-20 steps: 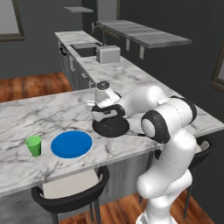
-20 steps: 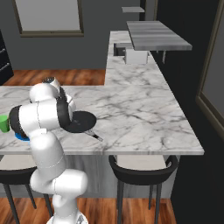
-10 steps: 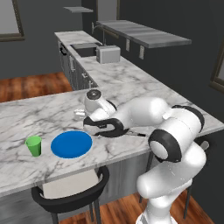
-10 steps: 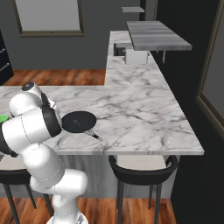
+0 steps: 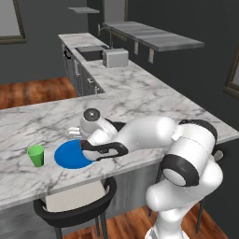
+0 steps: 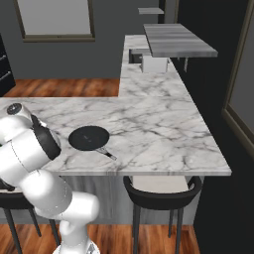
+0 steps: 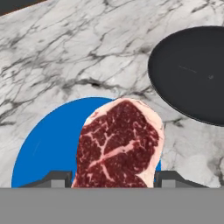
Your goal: Pick up the pan with the steak in it and place it on the dining table. Then place the steak on the plate.
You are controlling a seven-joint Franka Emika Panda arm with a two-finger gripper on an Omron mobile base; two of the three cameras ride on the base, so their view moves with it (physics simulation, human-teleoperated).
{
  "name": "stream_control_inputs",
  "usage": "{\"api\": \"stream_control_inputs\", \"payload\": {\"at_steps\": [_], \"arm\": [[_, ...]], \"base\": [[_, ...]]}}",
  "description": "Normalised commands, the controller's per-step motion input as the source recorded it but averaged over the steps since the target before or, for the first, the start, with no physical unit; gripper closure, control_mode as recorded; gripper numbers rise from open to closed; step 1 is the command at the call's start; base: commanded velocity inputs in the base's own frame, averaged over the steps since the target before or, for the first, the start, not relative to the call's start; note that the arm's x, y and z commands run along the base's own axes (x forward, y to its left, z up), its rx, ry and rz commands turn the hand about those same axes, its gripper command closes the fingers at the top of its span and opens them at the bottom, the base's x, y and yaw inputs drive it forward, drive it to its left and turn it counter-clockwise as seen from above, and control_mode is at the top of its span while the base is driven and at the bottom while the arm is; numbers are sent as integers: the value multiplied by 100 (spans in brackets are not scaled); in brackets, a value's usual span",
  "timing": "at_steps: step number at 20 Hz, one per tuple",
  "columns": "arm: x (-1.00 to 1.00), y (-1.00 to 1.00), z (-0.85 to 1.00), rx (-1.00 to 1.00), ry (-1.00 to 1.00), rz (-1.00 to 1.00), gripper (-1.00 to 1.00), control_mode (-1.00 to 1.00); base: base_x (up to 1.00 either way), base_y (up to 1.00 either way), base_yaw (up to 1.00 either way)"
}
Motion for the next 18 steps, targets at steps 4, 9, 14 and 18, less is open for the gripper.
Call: {"api": "stream_control_inputs", "payload": {"at_steps": [4,9,14,18], "arm": [[-4,13,0,0,-2,0,100,-100],[0,14,-7,1,0,0,100,-100],[0,29,-30,0,4,0,100,-100],[0,27,-31,1,2,0,100,-100]], "base": [[0,0,0],[0,0,0],[0,0,0],[0,0,0]]}}
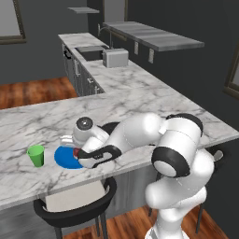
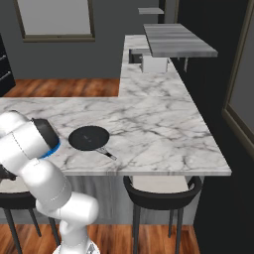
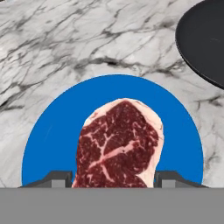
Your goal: Pick up the pan with the steak in it and place it on the dining table. Then place the steak on the plate.
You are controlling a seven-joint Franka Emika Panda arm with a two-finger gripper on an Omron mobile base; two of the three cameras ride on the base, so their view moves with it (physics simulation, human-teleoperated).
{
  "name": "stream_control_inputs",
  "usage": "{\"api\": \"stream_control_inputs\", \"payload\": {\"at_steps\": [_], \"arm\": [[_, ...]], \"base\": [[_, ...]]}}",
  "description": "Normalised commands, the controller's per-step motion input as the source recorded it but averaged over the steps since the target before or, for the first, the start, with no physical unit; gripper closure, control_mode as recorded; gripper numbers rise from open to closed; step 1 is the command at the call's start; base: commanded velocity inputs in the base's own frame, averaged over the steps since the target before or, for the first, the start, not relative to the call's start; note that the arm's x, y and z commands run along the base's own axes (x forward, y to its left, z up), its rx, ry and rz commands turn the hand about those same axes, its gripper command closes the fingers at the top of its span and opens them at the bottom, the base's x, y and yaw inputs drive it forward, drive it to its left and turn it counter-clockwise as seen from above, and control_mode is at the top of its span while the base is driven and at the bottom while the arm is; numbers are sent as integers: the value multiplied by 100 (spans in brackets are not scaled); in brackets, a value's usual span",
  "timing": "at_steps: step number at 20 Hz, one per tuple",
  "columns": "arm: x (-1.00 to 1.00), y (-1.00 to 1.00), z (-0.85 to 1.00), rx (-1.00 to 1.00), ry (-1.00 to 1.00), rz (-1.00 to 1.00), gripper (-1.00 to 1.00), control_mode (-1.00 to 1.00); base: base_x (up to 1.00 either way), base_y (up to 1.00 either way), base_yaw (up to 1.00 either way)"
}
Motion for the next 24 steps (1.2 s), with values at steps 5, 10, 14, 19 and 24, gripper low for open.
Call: {"api": "stream_control_inputs", "payload": {"at_steps": [5,10,14,19,24], "arm": [[0,18,-19,0,0,0,100,-100],[2,0,-1,0,0,0,100,-100],[3,-18,-25,-1,0,0,100,-100],[10,-35,-14,0,0,0,100,-100],[0,-3,0,0,0,0,100,-100]], "base": [[0,0,0],[0,0,0],[0,0,0],[0,0,0],[0,0,0]]}}
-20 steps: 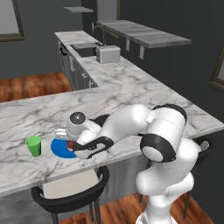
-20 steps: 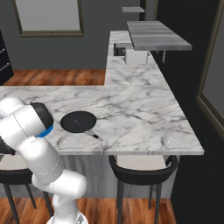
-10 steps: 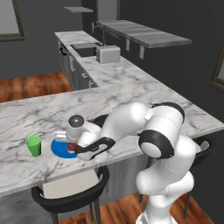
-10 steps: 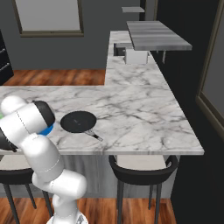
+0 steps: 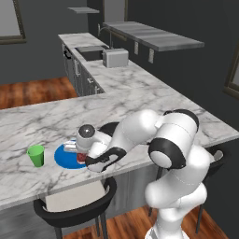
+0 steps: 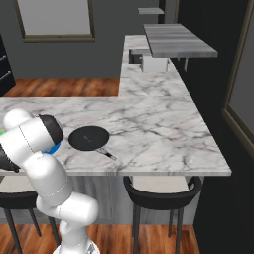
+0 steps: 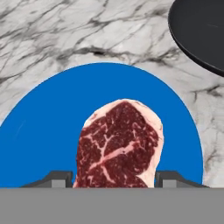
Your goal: Pick up the pan with the steak in it and place it on the dining table. Then place the steak on the plate.
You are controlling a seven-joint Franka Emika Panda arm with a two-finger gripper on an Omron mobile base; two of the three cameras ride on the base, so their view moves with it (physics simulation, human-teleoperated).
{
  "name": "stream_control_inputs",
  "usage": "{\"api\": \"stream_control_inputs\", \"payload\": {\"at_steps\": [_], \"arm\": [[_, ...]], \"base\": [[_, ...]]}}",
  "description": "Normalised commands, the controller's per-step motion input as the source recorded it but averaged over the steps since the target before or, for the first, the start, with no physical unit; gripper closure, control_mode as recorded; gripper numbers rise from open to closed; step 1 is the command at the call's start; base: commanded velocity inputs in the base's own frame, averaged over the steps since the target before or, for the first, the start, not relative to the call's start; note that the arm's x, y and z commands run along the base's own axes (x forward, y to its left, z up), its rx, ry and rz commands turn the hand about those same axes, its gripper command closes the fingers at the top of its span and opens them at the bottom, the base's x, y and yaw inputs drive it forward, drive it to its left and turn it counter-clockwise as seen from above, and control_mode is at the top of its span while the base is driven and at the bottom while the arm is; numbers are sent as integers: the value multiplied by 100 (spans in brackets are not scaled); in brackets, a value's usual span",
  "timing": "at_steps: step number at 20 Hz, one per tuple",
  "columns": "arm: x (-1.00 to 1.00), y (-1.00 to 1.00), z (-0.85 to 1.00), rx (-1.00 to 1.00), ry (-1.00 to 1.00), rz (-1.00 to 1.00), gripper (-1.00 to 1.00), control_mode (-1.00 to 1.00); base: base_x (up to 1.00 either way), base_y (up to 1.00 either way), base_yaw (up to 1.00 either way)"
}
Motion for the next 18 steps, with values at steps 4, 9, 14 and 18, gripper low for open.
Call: {"api": "stream_control_inputs", "payload": {"at_steps": [4,9,14,18], "arm": [[15,1,0,0,0,-1,100,-100],[39,2,0,0,0,-6,100,-100],[20,4,0,0,0,-3,100,-100],[2,3,-2,0,0,0,100,-100]], "base": [[0,0,0],[0,0,0],[0,0,0],[0,0,0]]}}
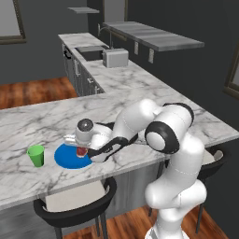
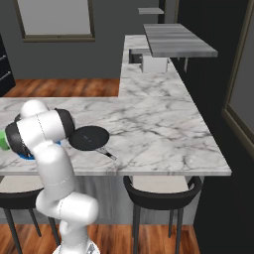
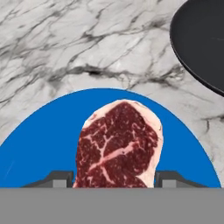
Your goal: Pick up the pan with the steak in it and place it on the dining table. Then place the steak on the plate.
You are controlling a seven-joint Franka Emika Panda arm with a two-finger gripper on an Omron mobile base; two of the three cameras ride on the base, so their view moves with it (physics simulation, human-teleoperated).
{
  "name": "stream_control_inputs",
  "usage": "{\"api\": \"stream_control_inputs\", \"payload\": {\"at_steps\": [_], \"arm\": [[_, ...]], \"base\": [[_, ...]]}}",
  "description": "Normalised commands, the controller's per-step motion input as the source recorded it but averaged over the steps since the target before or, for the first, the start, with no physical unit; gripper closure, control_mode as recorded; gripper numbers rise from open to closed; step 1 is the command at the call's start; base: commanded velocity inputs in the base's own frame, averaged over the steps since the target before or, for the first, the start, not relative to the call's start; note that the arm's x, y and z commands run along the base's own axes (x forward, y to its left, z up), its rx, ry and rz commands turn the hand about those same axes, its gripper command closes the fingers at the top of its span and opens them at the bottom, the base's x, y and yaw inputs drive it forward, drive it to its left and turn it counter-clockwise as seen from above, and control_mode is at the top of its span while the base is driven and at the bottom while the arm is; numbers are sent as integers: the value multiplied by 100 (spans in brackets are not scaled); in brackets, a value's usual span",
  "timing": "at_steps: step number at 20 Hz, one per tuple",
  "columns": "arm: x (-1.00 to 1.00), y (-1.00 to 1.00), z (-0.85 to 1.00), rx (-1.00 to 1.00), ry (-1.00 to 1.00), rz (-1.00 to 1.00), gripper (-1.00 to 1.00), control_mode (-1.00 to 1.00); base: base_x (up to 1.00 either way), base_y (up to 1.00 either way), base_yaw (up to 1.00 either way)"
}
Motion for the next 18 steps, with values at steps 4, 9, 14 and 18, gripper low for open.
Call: {"api": "stream_control_inputs", "payload": {"at_steps": [4,9,14,18], "arm": [[9,32,-8,0,-1,-4,100,-100],[0,3,0,0,0,-1,100,-100],[3,2,0,0,0,0,-100,-100],[1,0,4,0,-1,0,-100,-100]], "base": [[0,0,0],[0,0,0],[0,0,0],[0,0,0]]}}
